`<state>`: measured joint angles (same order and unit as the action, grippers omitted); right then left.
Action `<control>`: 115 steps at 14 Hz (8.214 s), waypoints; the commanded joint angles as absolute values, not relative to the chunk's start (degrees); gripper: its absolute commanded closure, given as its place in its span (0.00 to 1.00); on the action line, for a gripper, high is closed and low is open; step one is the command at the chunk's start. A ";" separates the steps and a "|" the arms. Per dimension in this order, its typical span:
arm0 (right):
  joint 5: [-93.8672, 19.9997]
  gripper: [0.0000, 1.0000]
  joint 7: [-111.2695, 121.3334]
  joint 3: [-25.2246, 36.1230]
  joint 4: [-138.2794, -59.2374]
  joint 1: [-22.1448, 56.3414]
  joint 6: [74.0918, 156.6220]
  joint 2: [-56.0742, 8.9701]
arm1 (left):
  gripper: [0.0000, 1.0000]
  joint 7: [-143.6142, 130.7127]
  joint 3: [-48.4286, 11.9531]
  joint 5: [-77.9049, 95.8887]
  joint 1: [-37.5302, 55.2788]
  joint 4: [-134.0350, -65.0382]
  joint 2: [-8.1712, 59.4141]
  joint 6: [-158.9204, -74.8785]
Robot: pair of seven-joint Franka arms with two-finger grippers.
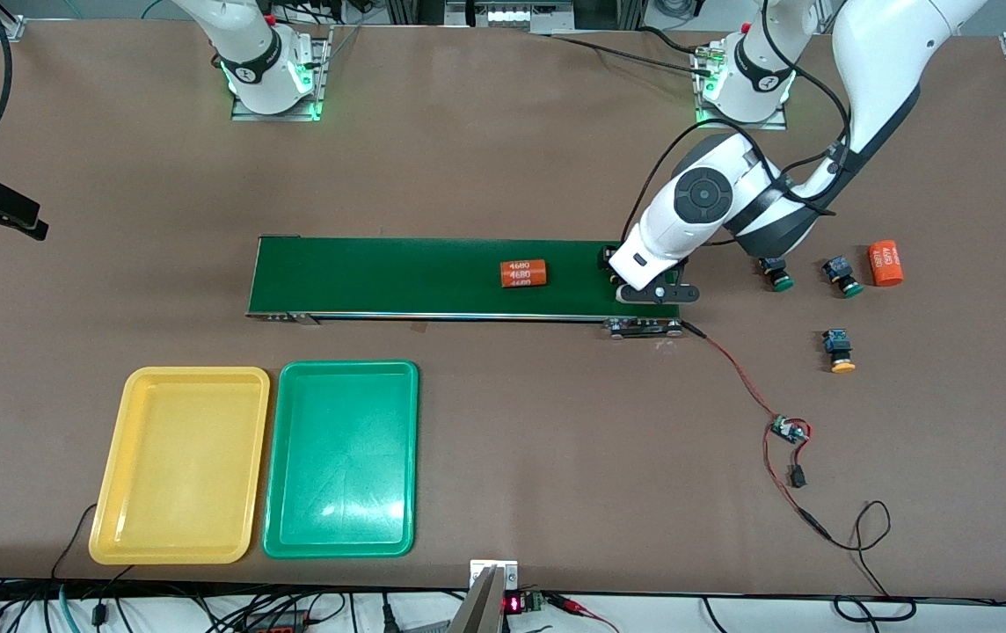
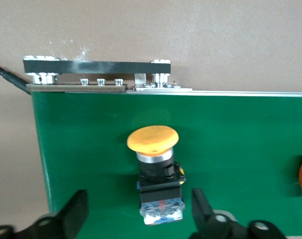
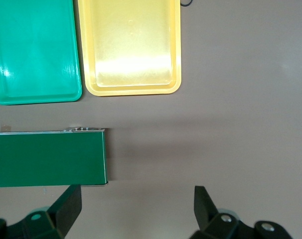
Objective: Sort buttons by color to trays
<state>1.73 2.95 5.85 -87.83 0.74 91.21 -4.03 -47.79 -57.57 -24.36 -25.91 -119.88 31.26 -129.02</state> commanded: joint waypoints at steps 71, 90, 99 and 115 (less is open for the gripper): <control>0.88 0.00 2.82 5.54 -87.80 -1.67 93.87 -4.75 | 0.00 -41.69 -72.51 -34.37 -40.16 -99.60 38.23 -99.16; 0.70 0.00 2.46 4.92 -88.24 -0.79 93.08 -8.26 | 0.00 17.48 -20.44 -14.16 -35.99 -114.66 16.28 -113.88; 0.62 0.00 2.37 4.83 -88.33 -0.09 92.99 -8.26 | 0.05 21.88 0.26 -12.57 -24.52 -132.79 14.24 -134.82; -5.76 0.00 2.29 4.83 -88.51 0.17 88.34 -9.84 | 0.83 25.30 -4.56 -12.74 -24.96 -126.51 10.28 -129.06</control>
